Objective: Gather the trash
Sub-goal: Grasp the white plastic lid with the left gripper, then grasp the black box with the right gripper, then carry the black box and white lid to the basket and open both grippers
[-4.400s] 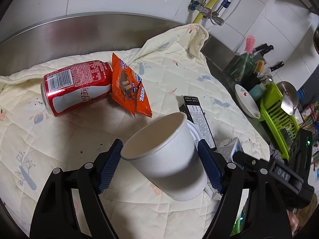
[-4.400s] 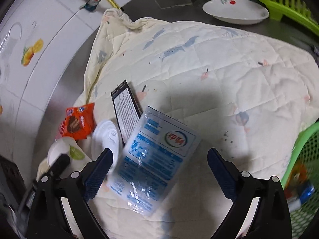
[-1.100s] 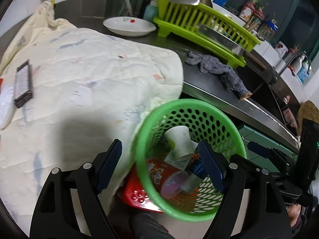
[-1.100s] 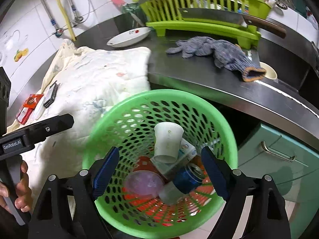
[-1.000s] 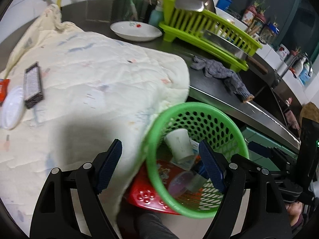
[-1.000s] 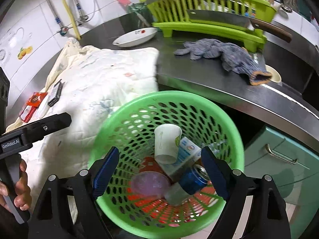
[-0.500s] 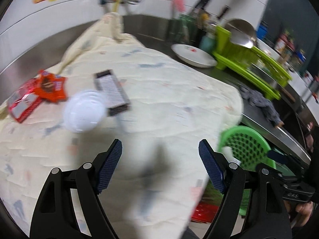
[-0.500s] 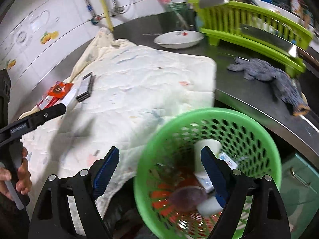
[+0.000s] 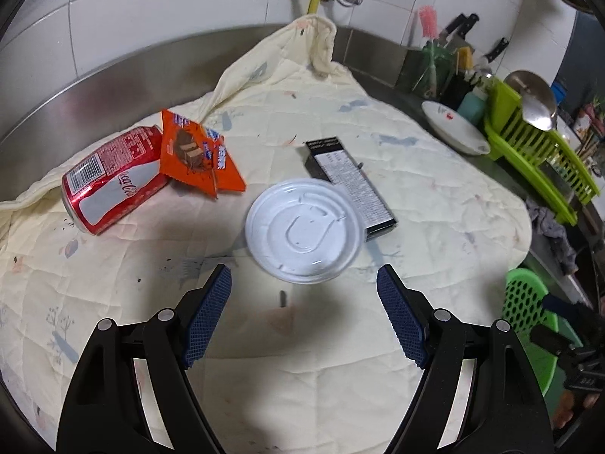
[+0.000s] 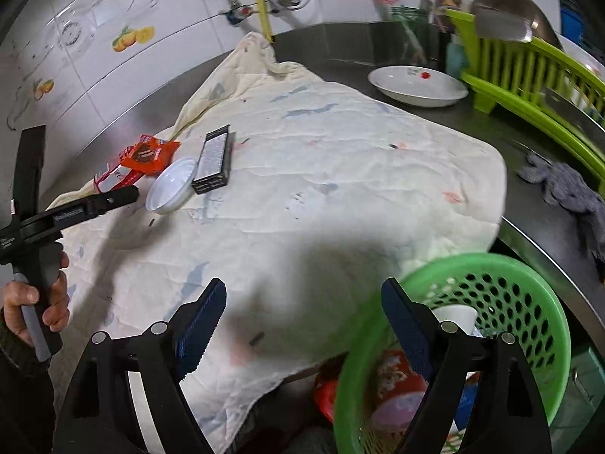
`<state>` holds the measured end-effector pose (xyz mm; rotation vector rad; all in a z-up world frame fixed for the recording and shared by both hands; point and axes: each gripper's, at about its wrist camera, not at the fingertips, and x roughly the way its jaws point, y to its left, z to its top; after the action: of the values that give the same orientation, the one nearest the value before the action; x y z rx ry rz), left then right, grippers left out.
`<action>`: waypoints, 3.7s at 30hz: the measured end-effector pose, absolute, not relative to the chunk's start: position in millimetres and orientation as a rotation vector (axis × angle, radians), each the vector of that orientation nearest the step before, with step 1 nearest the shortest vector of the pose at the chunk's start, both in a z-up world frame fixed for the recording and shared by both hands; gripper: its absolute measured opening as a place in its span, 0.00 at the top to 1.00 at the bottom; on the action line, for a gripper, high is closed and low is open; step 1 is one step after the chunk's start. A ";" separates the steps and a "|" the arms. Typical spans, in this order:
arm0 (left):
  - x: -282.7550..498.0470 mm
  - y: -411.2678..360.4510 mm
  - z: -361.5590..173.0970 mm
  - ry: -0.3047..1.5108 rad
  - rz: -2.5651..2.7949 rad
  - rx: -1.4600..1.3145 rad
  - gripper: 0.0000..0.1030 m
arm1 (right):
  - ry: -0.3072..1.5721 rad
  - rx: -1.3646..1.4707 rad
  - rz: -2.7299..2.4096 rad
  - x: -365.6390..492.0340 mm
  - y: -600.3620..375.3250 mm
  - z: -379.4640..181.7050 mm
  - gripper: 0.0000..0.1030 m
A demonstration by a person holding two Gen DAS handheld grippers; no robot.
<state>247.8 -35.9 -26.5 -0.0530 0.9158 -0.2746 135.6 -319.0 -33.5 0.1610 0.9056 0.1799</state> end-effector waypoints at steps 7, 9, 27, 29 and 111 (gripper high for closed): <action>257.8 -43.6 -40.8 0.928 -0.336 0.019 0.11 | 0.925 0.137 0.208 159.3 -305.4 -37.2 0.21; 261.7 -47.1 -43.2 0.926 -0.353 0.047 0.09 | 0.931 0.129 0.215 165.0 -301.1 -38.5 0.21; 295.9 -52.6 -60.3 0.967 -0.531 0.118 0.05 | 0.959 0.060 0.254 208.1 -274.5 -43.7 0.21; 297.6 -53.7 -61.4 0.964 -0.528 0.130 0.05 | 0.961 0.053 0.261 212.8 -271.8 -44.1 0.21; 151.0 -169.8 -16.6 0.819 -0.747 0.224 0.16 | 0.998 0.188 -0.026 86.7 -423.5 -72.0 0.59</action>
<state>151.0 -169.8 -16.6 0.2240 0.8188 -0.7466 86.7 -423.5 -72.0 0.1884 0.9975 -0.0259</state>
